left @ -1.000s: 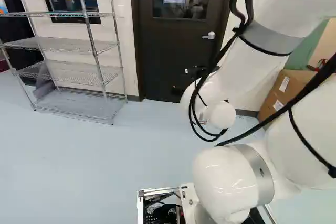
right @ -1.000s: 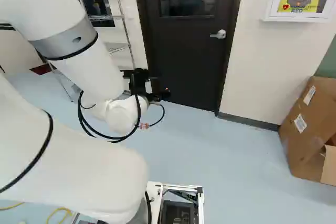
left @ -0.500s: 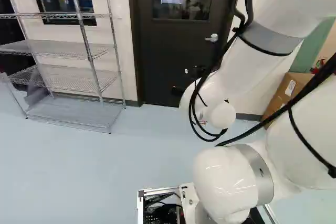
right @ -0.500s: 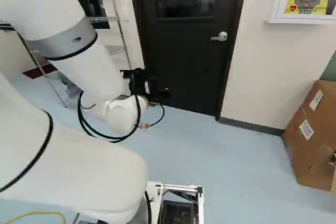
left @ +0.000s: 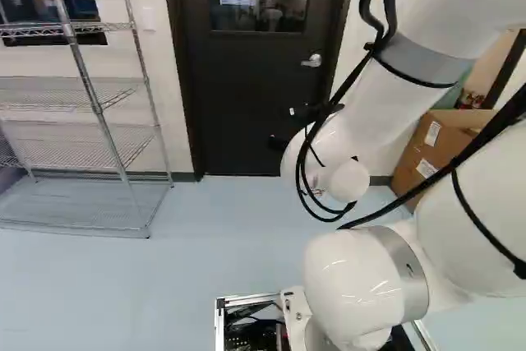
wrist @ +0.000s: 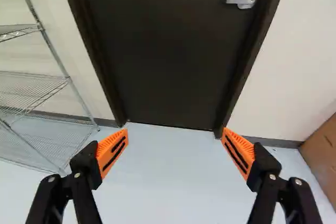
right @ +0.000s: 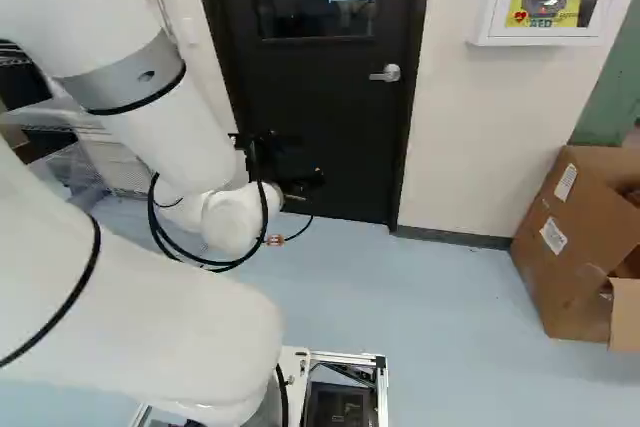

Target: Open the door and move inside

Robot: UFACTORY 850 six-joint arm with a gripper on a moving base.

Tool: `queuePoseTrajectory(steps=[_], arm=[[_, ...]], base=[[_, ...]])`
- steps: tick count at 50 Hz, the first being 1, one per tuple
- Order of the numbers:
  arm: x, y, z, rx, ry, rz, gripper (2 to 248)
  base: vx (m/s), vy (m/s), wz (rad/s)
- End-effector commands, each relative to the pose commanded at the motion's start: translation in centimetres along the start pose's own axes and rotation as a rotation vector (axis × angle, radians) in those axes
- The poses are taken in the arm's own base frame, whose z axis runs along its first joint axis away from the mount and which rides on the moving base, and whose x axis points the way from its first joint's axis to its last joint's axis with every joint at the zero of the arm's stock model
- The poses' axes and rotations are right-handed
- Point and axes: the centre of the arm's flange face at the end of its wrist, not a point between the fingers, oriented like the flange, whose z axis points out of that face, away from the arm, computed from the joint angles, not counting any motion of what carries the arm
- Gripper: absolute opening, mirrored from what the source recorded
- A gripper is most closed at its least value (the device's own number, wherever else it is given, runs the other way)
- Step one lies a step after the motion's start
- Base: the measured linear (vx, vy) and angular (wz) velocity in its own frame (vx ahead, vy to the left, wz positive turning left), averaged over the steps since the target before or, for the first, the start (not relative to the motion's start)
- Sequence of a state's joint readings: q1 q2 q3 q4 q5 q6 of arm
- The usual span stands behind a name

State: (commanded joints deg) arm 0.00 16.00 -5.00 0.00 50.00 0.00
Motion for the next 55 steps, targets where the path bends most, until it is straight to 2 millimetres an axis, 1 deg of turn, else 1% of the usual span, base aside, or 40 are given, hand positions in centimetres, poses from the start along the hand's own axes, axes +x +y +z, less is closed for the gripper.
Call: queuePoseTrajectory(steps=[24, 55], arm=[[0.0, 0.0, 0.0, 0.0, 0.0, 0.0, 247], [0.0, 0.0, 0.0, 0.0, 0.0, 0.0, 247]], base=[[0.194, 0.026, -0.312], [0.193, 0.063, -0.311]])
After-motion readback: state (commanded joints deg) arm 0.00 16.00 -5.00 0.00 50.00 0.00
